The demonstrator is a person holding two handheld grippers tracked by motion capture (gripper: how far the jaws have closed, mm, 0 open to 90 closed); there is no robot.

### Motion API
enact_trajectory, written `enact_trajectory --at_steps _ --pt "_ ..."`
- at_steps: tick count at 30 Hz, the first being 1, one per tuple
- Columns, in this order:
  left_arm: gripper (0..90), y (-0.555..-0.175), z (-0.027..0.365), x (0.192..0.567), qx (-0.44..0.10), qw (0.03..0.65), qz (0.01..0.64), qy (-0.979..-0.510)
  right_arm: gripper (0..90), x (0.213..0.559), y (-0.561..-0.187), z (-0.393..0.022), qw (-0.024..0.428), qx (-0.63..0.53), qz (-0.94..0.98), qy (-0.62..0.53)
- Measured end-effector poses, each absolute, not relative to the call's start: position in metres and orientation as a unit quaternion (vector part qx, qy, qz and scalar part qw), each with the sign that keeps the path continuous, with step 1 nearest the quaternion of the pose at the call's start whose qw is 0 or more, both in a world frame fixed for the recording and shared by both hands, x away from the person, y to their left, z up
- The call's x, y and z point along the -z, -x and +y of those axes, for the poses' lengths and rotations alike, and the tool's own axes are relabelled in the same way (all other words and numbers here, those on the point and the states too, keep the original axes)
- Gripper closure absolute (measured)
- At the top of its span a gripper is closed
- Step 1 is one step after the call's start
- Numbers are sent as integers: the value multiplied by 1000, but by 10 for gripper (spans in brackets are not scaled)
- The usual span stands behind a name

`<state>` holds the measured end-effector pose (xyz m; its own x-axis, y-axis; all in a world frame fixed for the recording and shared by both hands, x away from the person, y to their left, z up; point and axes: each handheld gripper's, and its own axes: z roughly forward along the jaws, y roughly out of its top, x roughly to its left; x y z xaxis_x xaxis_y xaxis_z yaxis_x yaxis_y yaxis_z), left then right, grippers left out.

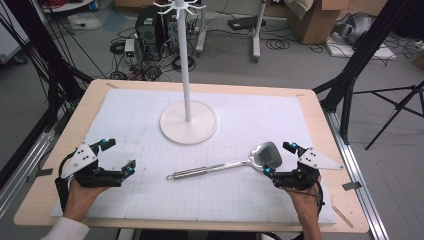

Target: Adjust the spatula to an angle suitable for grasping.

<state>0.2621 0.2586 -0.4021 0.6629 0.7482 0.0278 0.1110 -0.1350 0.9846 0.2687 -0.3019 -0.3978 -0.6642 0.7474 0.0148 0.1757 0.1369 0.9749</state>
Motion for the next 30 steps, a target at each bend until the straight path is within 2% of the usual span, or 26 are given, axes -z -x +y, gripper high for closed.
enact_trajectory --at_steps 5,7,11,12,13,14,16,22,23,24,25,26,28,30 --pt "17 -262 259 401 -273 583 306 -701 9 388 -275 -300 242 -568 718 -321" --pt "17 -262 258 402 -273 584 306 -701 63 385 -279 -301 235 -567 722 -318" --pt "17 -262 258 401 -272 582 304 -703 71 381 -288 -302 224 -554 734 -322" --pt "17 -262 257 401 -275 582 305 -701 123 380 -290 -302 220 -548 738 -326" --pt "17 -262 257 401 -276 583 305 -700 240 379 -292 -303 217 -547 741 -324" --pt "17 -261 257 401 -278 583 304 -700 298 378 -293 -304 214 -547 743 -321" --pt "17 -262 256 401 -277 584 304 -700 307 376 -297 -303 211 -544 746 -322" --pt "17 -262 256 402 -277 581 305 -702 468 369 -311 -299 192 -516 772 -316" --pt "18 -262 256 402 -277 581 305 -702 468 369 -311 -299 192 -516 772 -316" --pt "17 -262 256 402 -276 581 305 -702 526 368 -316 -298 186 -504 782 -316" --pt "17 -262 256 402 -276 581 305 -702 526 368 -316 -298 186 -504 782 -316" --pt "17 -262 256 402 -276 580 305 -703 586 368 -321 -297 182 -489 792 -316" --pt "18 -262 256 402 -276 581 305 -702 615 368 -324 -297 179 -483 797 -315" --pt "18 -262 256 402 -276 580 304 -704 695 368 -331 -296 170 -469 808 -313"
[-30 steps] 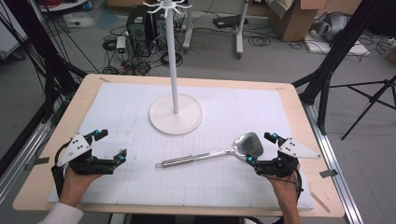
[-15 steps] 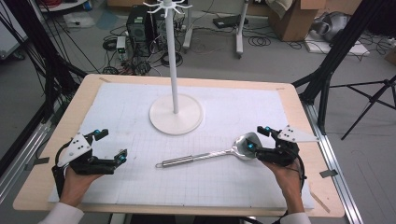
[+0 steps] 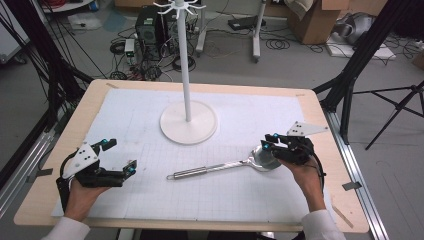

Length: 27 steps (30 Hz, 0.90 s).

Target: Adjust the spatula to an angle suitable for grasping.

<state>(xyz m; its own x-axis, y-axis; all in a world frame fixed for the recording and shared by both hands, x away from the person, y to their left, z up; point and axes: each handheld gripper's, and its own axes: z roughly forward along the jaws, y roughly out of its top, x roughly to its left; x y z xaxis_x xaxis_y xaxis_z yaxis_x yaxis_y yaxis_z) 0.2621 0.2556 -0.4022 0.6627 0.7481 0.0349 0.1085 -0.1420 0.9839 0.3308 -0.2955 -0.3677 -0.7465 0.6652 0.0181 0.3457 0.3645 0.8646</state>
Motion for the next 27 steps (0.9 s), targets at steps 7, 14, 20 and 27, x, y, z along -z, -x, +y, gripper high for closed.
enact_trajectory --at_steps 7,14,20,27 --pt "17 -263 255 403 -274 579 303 -706 830 367 -348 -289 151 -429 836 -307" --pt "18 -263 255 403 -275 578 303 -706 893 365 -363 -281 139 -394 856 -304" --pt "17 -263 255 403 -275 577 302 -707 894 369 -374 -279 132 -368 864 -318" --pt "18 -264 255 404 -272 578 301 -708 895 377 -390 -277 123 -336 872 -335"
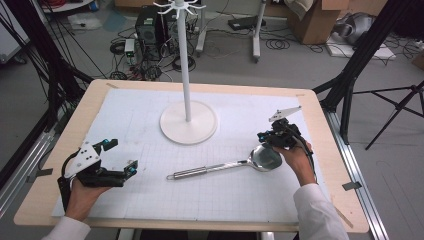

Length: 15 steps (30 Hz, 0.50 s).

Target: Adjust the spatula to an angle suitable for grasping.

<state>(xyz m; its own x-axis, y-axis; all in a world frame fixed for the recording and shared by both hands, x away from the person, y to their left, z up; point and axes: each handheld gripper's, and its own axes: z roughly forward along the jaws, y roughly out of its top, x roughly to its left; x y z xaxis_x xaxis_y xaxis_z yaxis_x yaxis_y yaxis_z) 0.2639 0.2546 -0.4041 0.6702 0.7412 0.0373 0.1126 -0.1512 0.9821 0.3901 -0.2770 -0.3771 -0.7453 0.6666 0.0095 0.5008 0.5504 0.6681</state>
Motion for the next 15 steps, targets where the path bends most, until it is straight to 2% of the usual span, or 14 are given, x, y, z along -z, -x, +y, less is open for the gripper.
enact_trajectory --at_steps 15 --pt "17 -264 253 405 -267 579 302 -709 895 396 -405 -272 105 -289 883 -354"
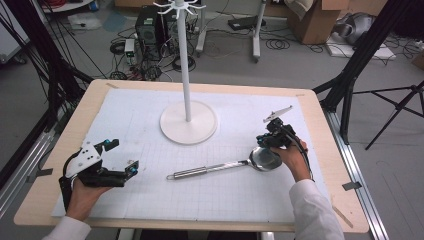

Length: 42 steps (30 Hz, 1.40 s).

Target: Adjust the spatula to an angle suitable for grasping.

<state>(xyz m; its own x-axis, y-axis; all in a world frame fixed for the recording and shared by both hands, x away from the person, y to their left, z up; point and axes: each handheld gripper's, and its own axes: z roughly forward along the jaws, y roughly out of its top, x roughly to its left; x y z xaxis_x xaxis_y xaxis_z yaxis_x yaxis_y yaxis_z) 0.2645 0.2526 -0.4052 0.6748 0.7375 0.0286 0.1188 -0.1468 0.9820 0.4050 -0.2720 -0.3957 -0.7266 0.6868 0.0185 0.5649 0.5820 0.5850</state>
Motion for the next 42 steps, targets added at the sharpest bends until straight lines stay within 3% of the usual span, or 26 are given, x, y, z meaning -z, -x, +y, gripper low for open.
enact_trajectory --at_steps 9,42 --pt "18 -265 250 406 -265 579 299 -711 895 400 -411 -274 118 -273 881 -368" --pt "18 -264 250 405 -267 577 298 -712 894 402 -404 -283 98 -235 893 -371"
